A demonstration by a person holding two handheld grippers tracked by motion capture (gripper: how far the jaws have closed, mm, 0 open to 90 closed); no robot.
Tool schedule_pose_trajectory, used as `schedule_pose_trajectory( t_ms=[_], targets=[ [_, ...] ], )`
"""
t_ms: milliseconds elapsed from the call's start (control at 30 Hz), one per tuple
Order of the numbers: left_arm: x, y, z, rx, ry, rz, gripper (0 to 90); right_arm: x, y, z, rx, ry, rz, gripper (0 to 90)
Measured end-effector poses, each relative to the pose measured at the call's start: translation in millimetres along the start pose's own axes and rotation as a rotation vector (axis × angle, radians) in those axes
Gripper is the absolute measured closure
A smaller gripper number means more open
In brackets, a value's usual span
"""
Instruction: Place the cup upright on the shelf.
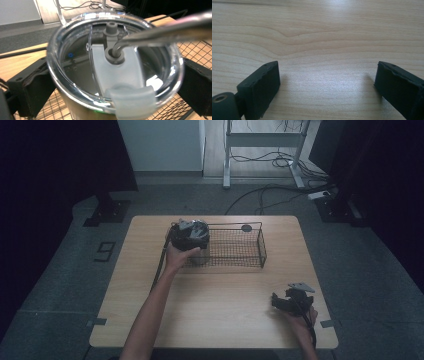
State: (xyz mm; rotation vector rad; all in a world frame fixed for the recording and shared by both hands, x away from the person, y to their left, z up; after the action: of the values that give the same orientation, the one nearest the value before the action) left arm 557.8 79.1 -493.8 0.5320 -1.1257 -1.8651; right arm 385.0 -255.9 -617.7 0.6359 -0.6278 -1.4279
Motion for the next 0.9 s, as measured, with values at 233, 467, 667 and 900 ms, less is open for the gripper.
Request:
schedule_pose_trajectory(
  t_ms=[233,467,667,900],
  targets=[
    [0.5,4.5,20.6,0.045,-0.002,-0.013,0.0,0.4,0.1,-0.1,0.001,-0.003,-0.001,5.7],
    [-0.8,1.4,40.3,0.048,-0.009,-0.029,0.0,0.6,0.1,-0.1,0.0,-0.004,-0.002,5.6],
    [4.3,-7.3,57.7,0.044,-0.023,-0.059,0.0,0.9,0.2,-0.2,0.002,-0.005,-0.001,5.6],
    [13.2,-27.6,77.3,0.058,-0.054,-0.074,0.0,0.8,0.1,-0.1,-0.001,-0.007,-0.007,5.6]
  ],
)
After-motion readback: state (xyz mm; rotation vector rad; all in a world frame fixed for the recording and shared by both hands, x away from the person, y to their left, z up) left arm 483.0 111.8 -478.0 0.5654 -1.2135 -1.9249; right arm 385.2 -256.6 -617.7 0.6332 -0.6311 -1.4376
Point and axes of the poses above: each handheld gripper's, and its own axes: z roughly backward along the jaws, y roughly out of its top, x roughly to its right, the point moved 9 cm from there along -z, roughly forward along the jaws, and after that the axes turned 2 degrees about -y, right-handed, at the moved point
